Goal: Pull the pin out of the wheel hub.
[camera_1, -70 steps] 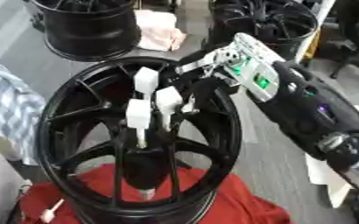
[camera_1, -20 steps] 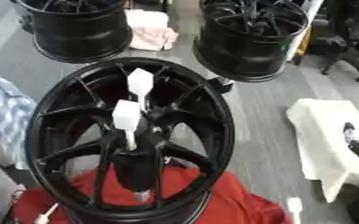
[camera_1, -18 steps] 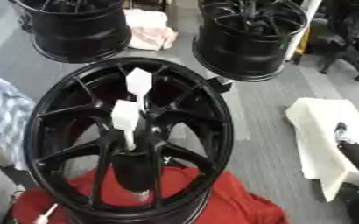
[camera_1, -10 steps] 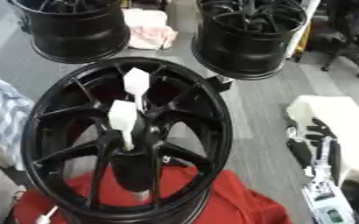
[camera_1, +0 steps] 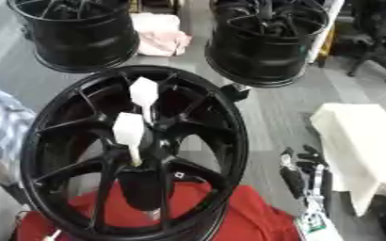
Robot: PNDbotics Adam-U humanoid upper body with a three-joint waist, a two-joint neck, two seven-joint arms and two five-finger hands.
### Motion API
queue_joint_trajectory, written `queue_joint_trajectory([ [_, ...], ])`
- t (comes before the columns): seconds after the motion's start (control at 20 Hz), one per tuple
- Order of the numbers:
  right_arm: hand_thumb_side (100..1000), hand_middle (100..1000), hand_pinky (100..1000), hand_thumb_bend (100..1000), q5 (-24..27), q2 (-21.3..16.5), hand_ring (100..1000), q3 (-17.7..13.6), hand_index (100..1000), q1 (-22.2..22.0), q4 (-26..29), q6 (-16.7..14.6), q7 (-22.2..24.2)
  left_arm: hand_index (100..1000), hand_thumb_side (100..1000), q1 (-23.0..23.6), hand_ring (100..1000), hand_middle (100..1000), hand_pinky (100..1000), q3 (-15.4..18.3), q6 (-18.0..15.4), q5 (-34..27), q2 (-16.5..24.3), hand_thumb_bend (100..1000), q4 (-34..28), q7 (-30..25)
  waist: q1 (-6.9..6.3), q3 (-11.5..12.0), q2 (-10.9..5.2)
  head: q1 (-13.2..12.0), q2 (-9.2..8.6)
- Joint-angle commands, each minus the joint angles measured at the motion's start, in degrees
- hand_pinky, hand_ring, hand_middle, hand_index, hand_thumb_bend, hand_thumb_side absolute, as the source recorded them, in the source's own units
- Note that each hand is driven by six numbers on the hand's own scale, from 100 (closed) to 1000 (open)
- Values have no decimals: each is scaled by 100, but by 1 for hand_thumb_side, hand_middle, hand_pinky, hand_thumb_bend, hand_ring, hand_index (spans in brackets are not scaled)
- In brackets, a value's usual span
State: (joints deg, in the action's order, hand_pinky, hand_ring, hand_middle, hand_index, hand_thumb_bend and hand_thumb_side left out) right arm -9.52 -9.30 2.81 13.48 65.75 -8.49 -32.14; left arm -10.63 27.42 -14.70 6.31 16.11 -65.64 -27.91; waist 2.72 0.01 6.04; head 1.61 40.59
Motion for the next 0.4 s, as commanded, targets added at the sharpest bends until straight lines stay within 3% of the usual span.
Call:
queue_joint_trajectory([
  [0.05,501,640,716,177,102,-146,648,74,828,78,-2,-69,57,760,593,-35,743,658,711,6,-37,-37,118,473,-30,-3,-36,-18,-40,-4,-87],
  [0.4,501,640,716,175,-9,-155,647,100,829,92,-26,-32,143,760,593,-26,743,659,710,1,-68,-51,130,474,0,-14,-48,-41,-36,-10,-80],
])
